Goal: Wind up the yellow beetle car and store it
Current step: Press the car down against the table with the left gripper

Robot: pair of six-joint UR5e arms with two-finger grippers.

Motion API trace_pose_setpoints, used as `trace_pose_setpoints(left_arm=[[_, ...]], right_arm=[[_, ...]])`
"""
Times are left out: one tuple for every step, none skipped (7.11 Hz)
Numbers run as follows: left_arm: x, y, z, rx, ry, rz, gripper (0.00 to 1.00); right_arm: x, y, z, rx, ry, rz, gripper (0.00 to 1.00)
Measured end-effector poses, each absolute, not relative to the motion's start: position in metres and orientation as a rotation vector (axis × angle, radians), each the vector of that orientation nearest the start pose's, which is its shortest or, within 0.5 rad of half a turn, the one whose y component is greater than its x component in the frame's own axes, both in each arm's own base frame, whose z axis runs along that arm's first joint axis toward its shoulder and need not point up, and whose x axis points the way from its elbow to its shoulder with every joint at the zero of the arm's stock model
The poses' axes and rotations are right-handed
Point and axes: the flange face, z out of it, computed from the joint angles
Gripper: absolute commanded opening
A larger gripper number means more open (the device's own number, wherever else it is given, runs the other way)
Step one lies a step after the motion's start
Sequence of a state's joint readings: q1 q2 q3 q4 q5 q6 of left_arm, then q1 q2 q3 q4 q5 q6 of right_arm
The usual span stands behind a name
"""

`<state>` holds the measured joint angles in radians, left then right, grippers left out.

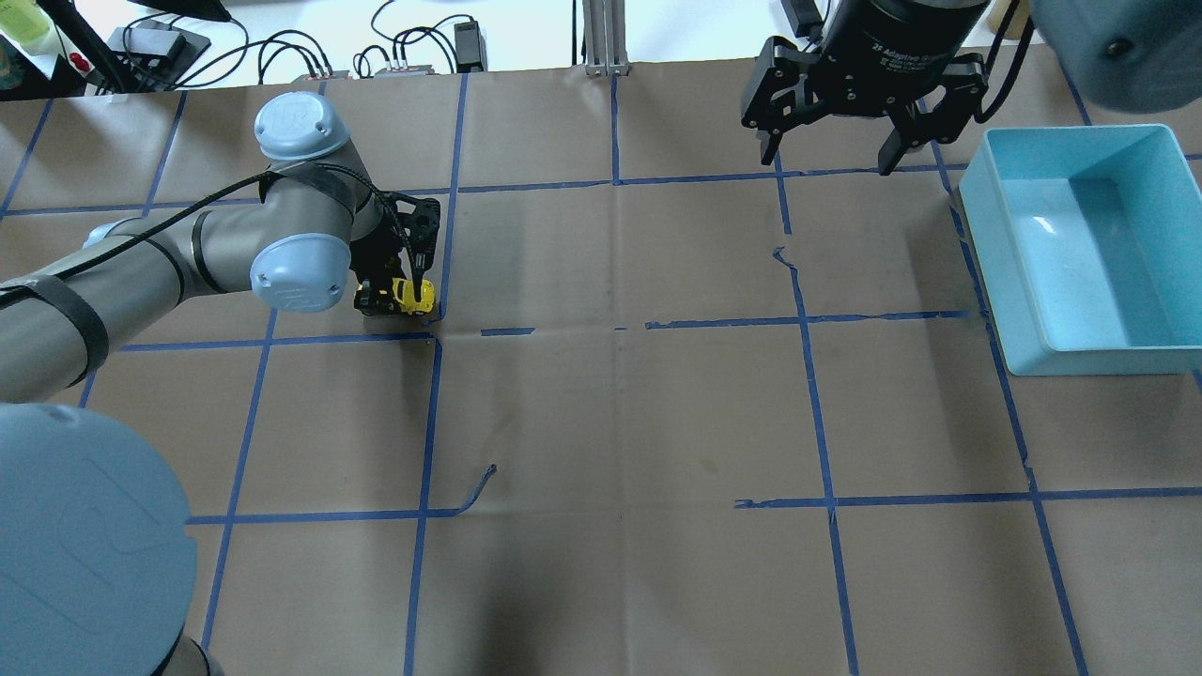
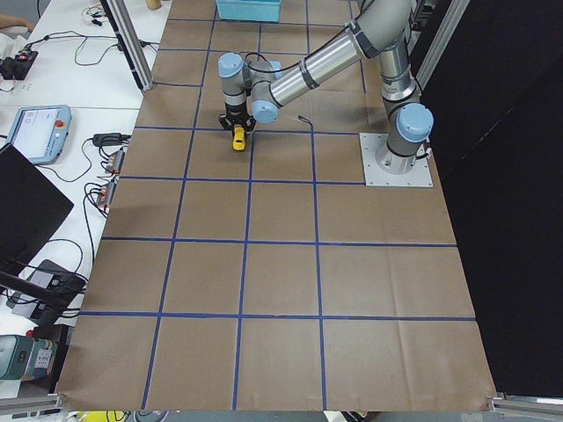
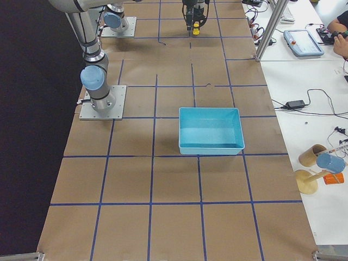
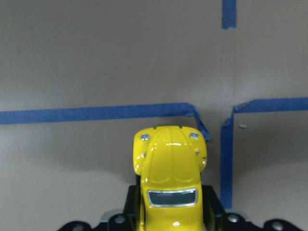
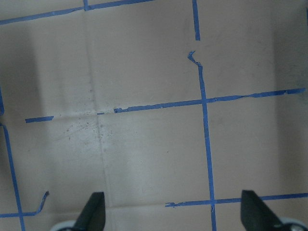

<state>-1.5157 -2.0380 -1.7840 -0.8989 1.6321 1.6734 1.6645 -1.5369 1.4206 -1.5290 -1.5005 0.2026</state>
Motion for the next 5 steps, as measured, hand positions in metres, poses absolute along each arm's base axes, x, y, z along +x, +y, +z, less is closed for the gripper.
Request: trace_pose_setpoints(left_arm=[[-0.0997,-0.6007,0.1936,-2.308,-2.177,-0.083,0.40],[-0.1027,-0.5997,0.1924,-2.315,-2.167,-0.084,0.40],[-0.1026,-0.5983,0.1906,-2.318,-2.160,-0.087,0.40],[-0.1007,-0.5966,0.1883,-2.317,-2.156,-0.091,0.40],[-0.0991,-0.5954,0.1862,-2.317,-2.151,-0.094,0.40]], right_arm=[[0.1875,-0.4956,0.5409,0.162,3.055,-0.097,1.00],[0.1875,-0.4958,0.5407,0.162,3.055,-0.096,1.00],[0.1875,-0.4959,0.5407,0.162,3.055,-0.096,1.00],[0.1875,-0.4960,0.5405,0.163,3.055,-0.096,1.00],[0.1875,-0.4960,0.5405,0.163,3.055,-0.095,1.00]])
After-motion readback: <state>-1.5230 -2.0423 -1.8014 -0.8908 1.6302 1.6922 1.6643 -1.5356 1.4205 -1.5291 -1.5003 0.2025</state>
